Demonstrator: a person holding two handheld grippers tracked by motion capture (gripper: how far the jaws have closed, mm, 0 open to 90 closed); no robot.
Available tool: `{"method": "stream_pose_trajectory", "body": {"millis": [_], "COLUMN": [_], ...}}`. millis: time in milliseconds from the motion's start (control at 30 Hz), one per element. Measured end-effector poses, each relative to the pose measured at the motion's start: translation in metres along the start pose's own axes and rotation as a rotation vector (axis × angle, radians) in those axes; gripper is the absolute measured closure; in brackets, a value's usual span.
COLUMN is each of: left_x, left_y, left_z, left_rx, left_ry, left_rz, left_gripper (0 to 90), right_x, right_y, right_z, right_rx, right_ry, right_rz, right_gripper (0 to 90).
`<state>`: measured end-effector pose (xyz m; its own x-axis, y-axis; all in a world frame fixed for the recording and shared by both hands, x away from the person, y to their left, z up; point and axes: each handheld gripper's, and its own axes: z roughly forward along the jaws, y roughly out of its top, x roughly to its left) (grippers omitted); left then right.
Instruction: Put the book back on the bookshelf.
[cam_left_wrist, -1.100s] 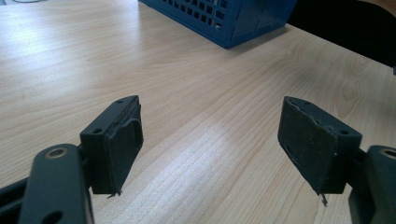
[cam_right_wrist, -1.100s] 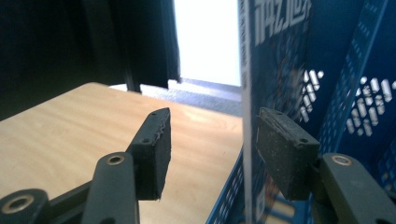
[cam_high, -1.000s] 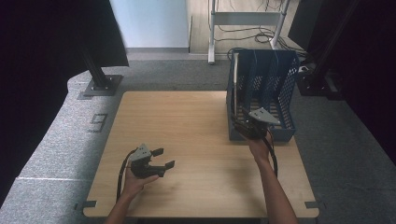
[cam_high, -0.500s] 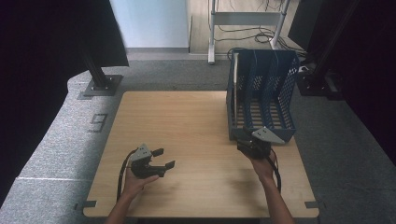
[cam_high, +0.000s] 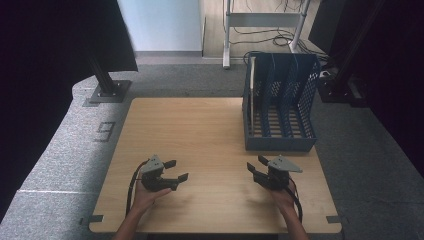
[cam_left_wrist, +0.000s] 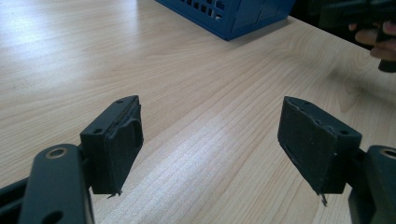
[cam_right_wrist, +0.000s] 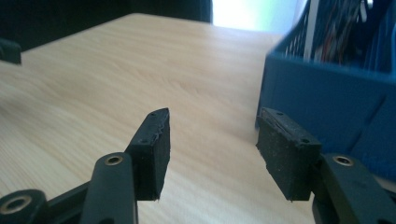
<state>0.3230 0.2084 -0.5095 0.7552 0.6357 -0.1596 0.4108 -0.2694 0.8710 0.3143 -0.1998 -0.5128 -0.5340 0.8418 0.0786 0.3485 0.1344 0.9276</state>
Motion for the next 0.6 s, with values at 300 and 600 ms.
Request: {"method": "stream_pose_trajectory", "body": {"millis": [300,600], "left_x": [0.0,-0.001], "left_y": [-0.001,-0.001], "left_z": [0.0,0.001], "left_rx": [0.005,0.008], "left_ry": [0.002,0.006], "left_rz": [0.003,0.005], "left_gripper": [22.2,22.1], "right_x": [-0.003,-0.004], "right_y": [-0.016,-0.021], "right_z": [0.002,0.004], "right_rx": [0.063,0.092], "right_ry": [0.011,0.001], "right_rz": [0.003,0.003], "right_gripper": [43.2,39.8]}}
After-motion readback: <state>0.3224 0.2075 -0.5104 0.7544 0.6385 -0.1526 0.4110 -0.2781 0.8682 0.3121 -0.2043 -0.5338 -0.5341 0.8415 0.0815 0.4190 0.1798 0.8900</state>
